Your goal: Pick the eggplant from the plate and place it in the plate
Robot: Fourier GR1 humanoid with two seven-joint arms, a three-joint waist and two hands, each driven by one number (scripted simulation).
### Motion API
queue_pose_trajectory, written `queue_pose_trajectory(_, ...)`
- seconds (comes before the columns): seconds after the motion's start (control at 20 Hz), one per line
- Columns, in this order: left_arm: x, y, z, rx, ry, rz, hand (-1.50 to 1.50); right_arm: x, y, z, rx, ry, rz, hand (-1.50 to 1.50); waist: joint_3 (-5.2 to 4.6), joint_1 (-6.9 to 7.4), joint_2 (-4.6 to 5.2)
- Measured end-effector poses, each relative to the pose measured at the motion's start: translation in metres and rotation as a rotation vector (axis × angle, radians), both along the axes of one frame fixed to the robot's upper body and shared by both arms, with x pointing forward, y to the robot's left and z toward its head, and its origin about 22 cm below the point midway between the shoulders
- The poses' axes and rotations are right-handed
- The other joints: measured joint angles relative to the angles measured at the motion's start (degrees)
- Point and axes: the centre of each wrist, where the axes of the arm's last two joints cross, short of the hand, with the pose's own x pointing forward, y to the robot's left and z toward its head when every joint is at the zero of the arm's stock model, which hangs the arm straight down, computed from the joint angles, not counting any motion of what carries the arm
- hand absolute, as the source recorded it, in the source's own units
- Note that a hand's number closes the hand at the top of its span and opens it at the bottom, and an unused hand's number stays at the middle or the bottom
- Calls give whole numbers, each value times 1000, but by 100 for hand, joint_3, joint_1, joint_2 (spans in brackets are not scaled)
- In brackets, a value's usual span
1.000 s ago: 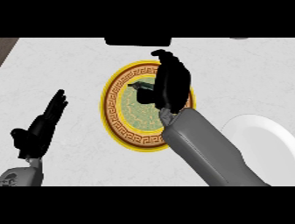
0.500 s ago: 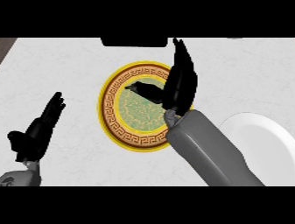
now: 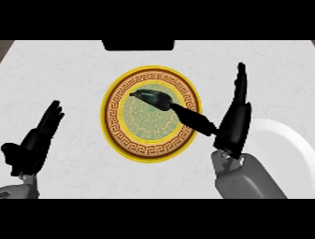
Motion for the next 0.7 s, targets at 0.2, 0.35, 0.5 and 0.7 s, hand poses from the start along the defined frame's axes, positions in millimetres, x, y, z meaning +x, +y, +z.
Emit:
queue_pose_trajectory(0.2,-1,-8,-1,-1,0,1,0,-35,-37,-16,3,-24,15,-150,2,-2,2)
queue_pose_trajectory(0.35,-3,-6,-2,-6,0,7,0,-57,-61,-26,-6,-24,45,-150,3,6,5)
queue_pose_trajectory(0.5,-2,-7,-3,-7,0,4,0,-69,-82,-38,-22,-18,72,-150,4,13,7)
queue_pose_trajectory(0.7,2,-7,-2,-8,4,-4,0,-81,-107,-57,-46,-1,100,-150,0,14,5)
